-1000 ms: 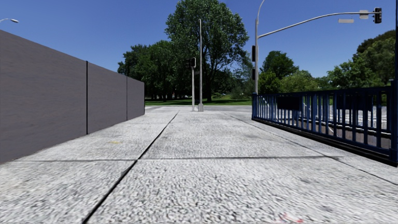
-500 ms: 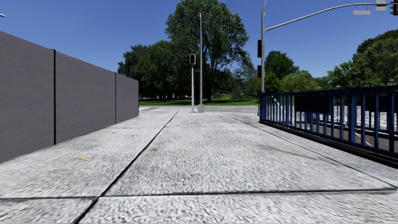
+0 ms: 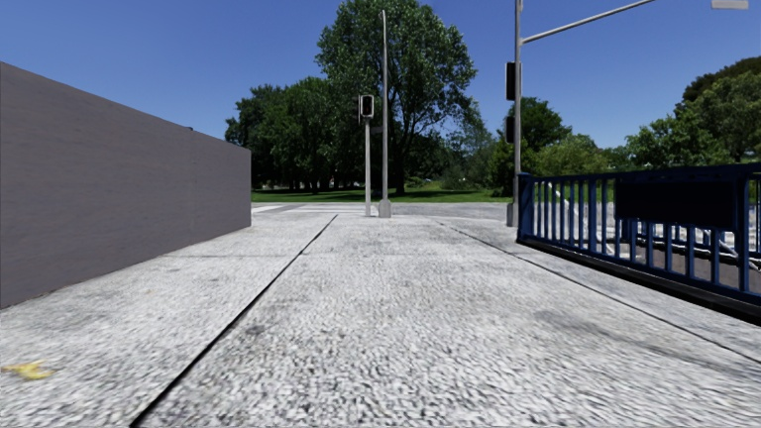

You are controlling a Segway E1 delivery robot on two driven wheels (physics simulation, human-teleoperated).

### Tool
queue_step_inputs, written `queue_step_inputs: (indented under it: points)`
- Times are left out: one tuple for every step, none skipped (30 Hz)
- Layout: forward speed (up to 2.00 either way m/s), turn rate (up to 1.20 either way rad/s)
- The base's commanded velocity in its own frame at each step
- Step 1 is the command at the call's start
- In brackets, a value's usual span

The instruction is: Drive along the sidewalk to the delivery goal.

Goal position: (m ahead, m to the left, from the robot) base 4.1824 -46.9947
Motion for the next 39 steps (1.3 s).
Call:
queue_step_inputs:
  points:
    - [2.00, 0.00]
    - [2.00, 0.00]
    - [2.00, 0.00]
    - [2.00, 0.00]
    - [2.00, 0.00]
    - [2.00, 0.00]
    - [2.00, 0.00]
    - [2.00, 0.00]
    - [2.00, 0.00]
    - [2.00, 0.00]
    - [2.00, 0.00]
    - [2.00, 0.00]
    - [2.00, 0.00]
    - [2.00, 0.00]
    - [2.00, 0.00]
    - [2.00, 0.00]
    - [2.00, 0.00]
    - [2.00, 0.00]
    - [2.00, 0.00]
    - [2.00, 0.00]
    - [2.00, 0.00]
    - [2.00, 0.00]
    - [2.00, 0.00]
    - [2.00, 0.00]
    - [2.00, 0.00]
    - [2.00, 0.00]
    - [2.00, 0.00]
    - [2.00, 0.00]
    - [2.00, 0.00]
    - [2.00, 0.00]
    - [2.00, 0.00]
    - [2.00, 0.00]
    - [2.00, 0.00]
    - [2.00, 0.00]
    - [2.00, 0.00]
    - [2.00, 0.00]
    - [2.00, 0.00]
    - [2.00, 0.00]
    - [2.00, 0.00]
